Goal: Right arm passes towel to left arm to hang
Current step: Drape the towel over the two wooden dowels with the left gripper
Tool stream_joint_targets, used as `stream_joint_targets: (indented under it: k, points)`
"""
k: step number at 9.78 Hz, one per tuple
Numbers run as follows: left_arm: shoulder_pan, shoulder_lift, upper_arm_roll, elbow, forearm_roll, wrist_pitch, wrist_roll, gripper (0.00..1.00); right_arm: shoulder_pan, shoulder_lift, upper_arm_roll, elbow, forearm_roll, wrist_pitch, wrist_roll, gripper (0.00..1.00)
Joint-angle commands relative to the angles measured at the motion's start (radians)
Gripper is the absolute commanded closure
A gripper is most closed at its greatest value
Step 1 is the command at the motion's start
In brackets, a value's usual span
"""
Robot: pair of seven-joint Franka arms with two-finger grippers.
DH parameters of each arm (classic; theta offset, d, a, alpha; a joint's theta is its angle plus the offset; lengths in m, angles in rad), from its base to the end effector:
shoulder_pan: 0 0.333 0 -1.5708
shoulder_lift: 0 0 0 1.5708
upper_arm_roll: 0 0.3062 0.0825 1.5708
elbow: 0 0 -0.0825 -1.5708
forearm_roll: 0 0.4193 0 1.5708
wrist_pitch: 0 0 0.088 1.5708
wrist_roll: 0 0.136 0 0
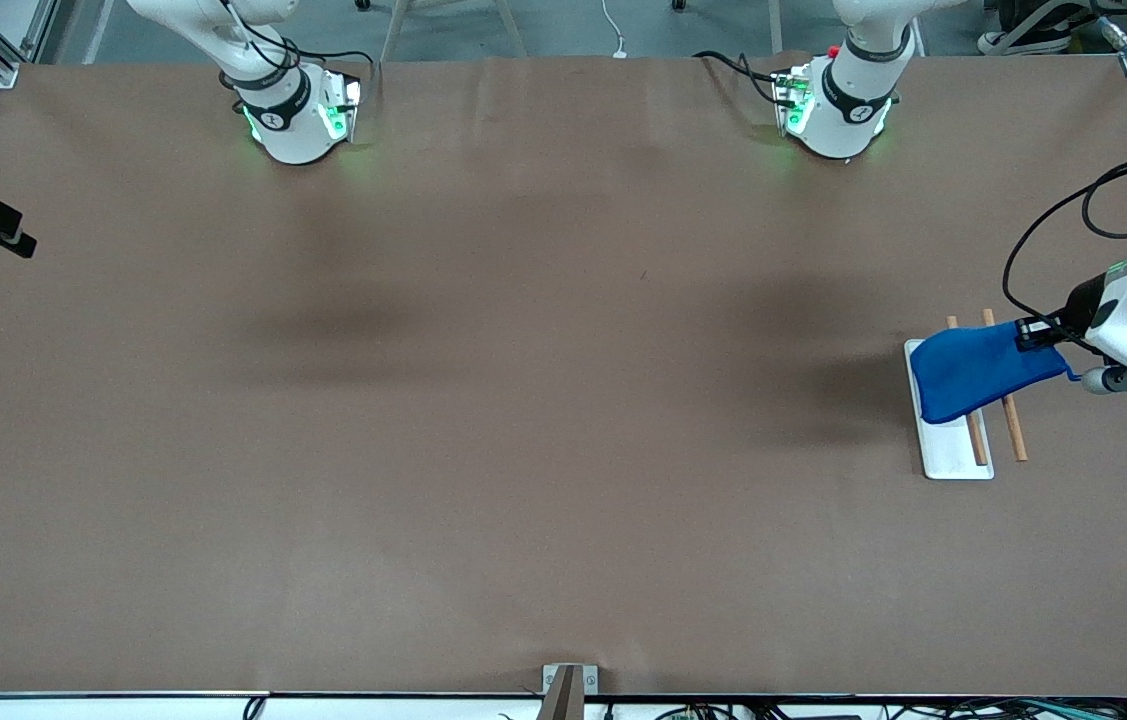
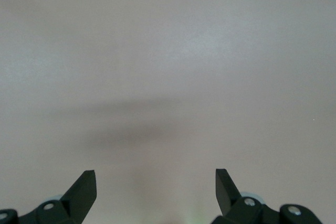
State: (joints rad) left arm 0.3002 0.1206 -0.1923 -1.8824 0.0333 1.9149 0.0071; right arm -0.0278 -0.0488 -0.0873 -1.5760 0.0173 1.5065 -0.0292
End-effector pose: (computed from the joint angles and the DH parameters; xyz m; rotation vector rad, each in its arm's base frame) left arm 0.6055 0.0709 0.3844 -3.1327 -0.1389 0.1350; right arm 0.5644 -0.0639 0.6057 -3.1157 0.1322 0.0301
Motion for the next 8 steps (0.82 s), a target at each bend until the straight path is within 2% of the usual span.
stream_joint_targets:
  k: [1, 8]
  points:
    - [0.010, 0.028, 0.014, 0.000, 0.019, 0.016, 0.092, 0.99, -0.018, -0.002, 0.015, 0.004, -0.005, -0.006, -0.012, 0.00]
    - [0.014, 0.062, 0.093, 0.011, 0.019, 0.062, 0.241, 0.99, -0.021, 0.001, 0.015, 0.002, -0.004, -0.003, -0.011, 0.00]
